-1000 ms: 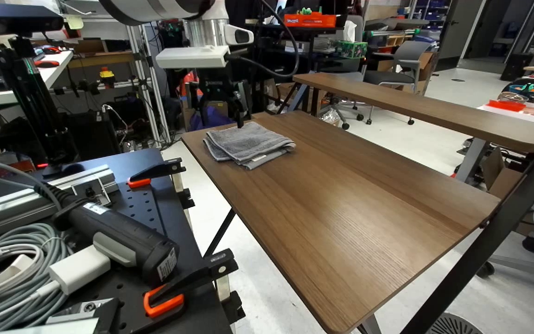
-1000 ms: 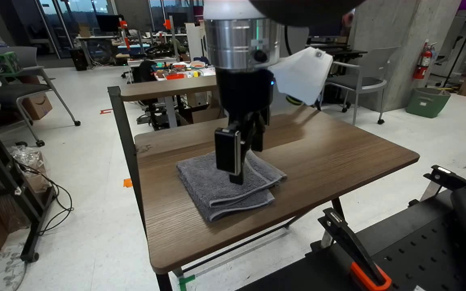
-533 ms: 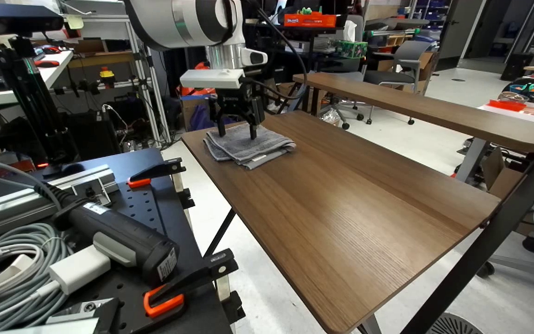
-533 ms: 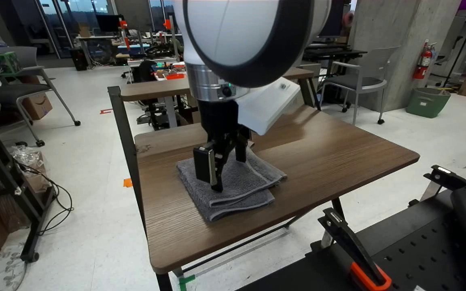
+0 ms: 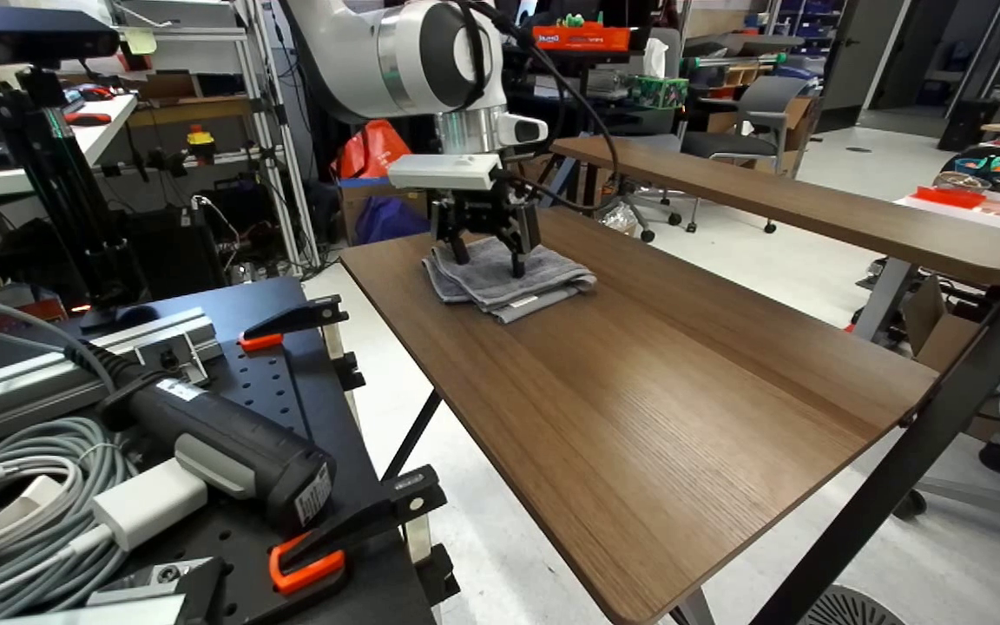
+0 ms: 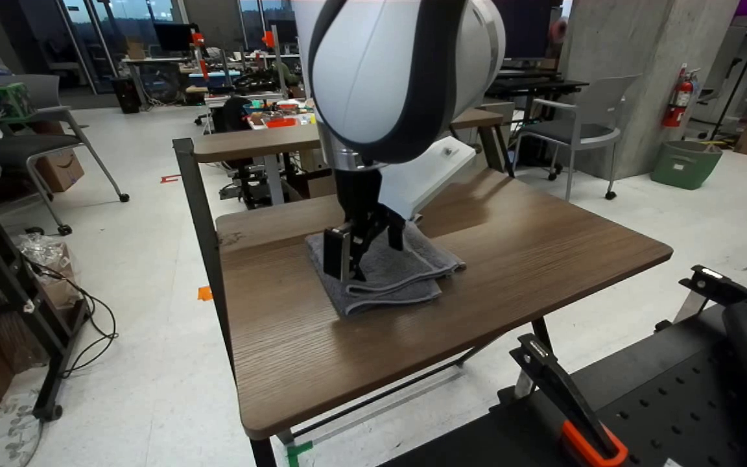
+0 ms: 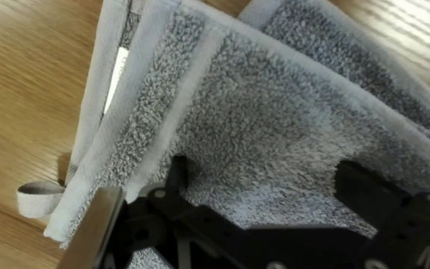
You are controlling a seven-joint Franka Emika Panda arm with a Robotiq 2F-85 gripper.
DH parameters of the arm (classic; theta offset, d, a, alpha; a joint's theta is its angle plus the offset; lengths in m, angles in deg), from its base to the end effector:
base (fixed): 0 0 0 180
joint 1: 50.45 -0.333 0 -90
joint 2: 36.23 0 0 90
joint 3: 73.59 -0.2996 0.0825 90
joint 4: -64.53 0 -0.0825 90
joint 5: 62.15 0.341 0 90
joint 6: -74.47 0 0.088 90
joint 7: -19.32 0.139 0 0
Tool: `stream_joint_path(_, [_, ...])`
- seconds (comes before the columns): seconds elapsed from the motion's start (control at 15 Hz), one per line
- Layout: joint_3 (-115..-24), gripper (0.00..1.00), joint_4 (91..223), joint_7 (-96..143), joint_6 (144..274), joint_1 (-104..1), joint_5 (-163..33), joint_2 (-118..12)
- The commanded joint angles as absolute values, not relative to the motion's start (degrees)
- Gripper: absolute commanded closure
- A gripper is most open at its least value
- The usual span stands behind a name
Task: Move the towel to the right
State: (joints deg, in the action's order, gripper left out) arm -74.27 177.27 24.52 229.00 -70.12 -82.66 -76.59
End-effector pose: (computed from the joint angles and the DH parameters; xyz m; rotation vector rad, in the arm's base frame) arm 0.5368 0.2066 0.1038 2.8733 0.8626 0.0873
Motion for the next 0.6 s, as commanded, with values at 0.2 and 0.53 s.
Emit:
stream_joint_path(0.2, [-70.57, 0.0, 171.88, 24.71, 226.65, -63.46, -76.96, -79.99])
stream_joint_path(0.53, [-70.62, 0.0, 168.89, 22.66, 223.3, -54.65, -70.91, -81.32])
